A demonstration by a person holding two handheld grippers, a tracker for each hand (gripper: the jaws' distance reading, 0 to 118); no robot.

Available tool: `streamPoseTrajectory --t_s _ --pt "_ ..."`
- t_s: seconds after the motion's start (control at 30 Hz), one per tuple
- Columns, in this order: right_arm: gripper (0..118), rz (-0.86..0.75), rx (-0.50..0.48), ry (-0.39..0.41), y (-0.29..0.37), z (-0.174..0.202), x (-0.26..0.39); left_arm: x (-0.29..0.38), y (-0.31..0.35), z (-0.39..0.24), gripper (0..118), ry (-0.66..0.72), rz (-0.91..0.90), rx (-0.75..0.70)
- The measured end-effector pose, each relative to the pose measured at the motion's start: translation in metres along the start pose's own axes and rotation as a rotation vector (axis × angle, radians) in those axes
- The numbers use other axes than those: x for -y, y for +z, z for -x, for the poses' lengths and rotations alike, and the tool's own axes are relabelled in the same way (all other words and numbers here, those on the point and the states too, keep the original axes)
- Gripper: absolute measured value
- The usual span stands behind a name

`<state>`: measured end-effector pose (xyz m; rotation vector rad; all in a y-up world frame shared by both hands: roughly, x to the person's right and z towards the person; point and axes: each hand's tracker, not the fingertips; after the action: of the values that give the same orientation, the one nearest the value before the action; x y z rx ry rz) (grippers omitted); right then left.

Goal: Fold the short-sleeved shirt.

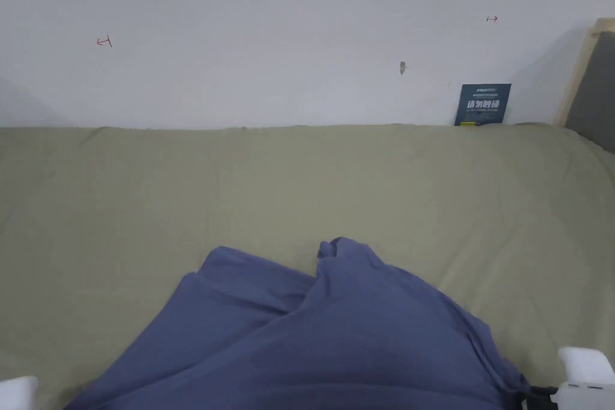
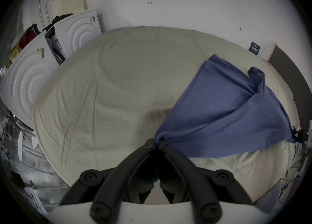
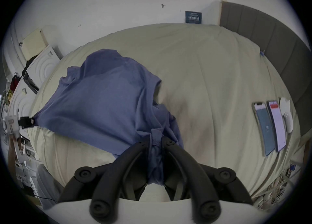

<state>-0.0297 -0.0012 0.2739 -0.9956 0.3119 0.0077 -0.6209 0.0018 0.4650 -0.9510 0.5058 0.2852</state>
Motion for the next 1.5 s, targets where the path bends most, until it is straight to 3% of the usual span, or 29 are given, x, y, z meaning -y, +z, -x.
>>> streamPoseTrajectory --t_s 0.23,0.27,0.3,0.33,0.37,0.4,0.43,0.47,0.5,0.6,0.7,0.77,0.8,0.83,0.87,0.9,1.0,1.2,1.37,1.43,1.47,1.5 --pt "15 0.014 0.007 -0.075 -0.005 -0.004 0.004 0.003 -0.012 0.001 0 0.001 0.03 0.006" --pt "17 0.011 0.012 -0.086 -0.005 -0.003 0.004 0.003 -0.012 0.001 1 -0.005 0.028 0.007" --pt "32 0.01 0.015 -0.089 -0.005 -0.002 0.003 0.002 -0.013 0.002 8 -0.008 0.026 0.011" --pt "64 0.001 0.021 -0.086 -0.004 -0.001 0.003 0.003 -0.011 0.003 30 -0.004 0.016 0.029" --pt "64 -0.003 0.055 -0.082 -0.001 0.001 0.004 0.004 -0.01 0.005 30 0.004 0.014 0.034" --pt "77 -0.004 0.098 -0.085 0.004 0.002 0.005 0.003 -0.009 0.007 41 0.011 0.017 0.04" --pt "109 -0.011 0.076 -0.082 0.009 0.002 0.006 0.004 -0.007 0.01 83 0.016 0.021 0.034" --pt "118 -0.057 0.111 -0.078 0.022 0.006 0.01 0.005 -0.001 0.013 118 0.018 0.021 0.038" --pt "117 -0.103 0.116 -0.043 0.032 0.014 0.013 0.009 0.005 0.012 116 -0.002 -0.048 0.086" --pt "117 -0.122 0.133 0.085 0.061 0.041 0.021 0.017 0.025 0.009 116 -0.029 -0.026 0.057" --pt "117 -0.219 0.102 0.1 0.094 0.071 0.031 0.023 0.08 0.008 115 -0.077 -0.117 0.099" --pt "108 -0.228 0.069 0.091 0.111 0.087 0.044 0.036 0.099 0.007 106 -0.078 -0.154 0.125" --pt "88 -0.243 0.066 0.088 0.116 0.096 0.051 0.042 0.107 0.007 87 -0.08 -0.158 0.143" --pt "24 -0.245 0.061 0.094 0.121 0.104 0.059 0.048 0.111 0.006 13 -0.107 -0.145 0.162" --pt "1 -0.246 0.074 0.1 0.121 0.113 0.065 0.053 0.112 0.001 0 -0.129 -0.146 0.166" --pt "1 -0.324 0.139 0.108 0.125 0.121 0.07 0.057 0.108 -0.003 0 -0.075 -0.245 0.133" --pt "1 -0.292 0.031 0.098 0.131 0.143 0.085 0.07 0.114 0.007 0 -0.113 -0.162 0.153" --pt "1 -0.312 -0.005 0.081 0.133 0.158 0.1 0.085 0.111 0.031 0 -0.051 -0.195 0.116" --pt "1 -0.299 0.018 0.152 0.125 0.168 0.101 0.079 0.101 0.044 0 -0.053 -0.19 0.072" --pt "1 -0.294 0.01 0.146 0.123 0.166 0.099 0.069 0.091 0.044 0 -0.05 -0.182 0.073" --pt "1 -0.288 0.0 0.139 0.121 0.166 0.098 0.065 0.084 0.047 5 -0.049 -0.166 0.078" --pt "1 -0.279 -0.007 0.134 0.119 0.168 0.097 0.061 0.075 0.049 28 -0.046 -0.134 0.078"
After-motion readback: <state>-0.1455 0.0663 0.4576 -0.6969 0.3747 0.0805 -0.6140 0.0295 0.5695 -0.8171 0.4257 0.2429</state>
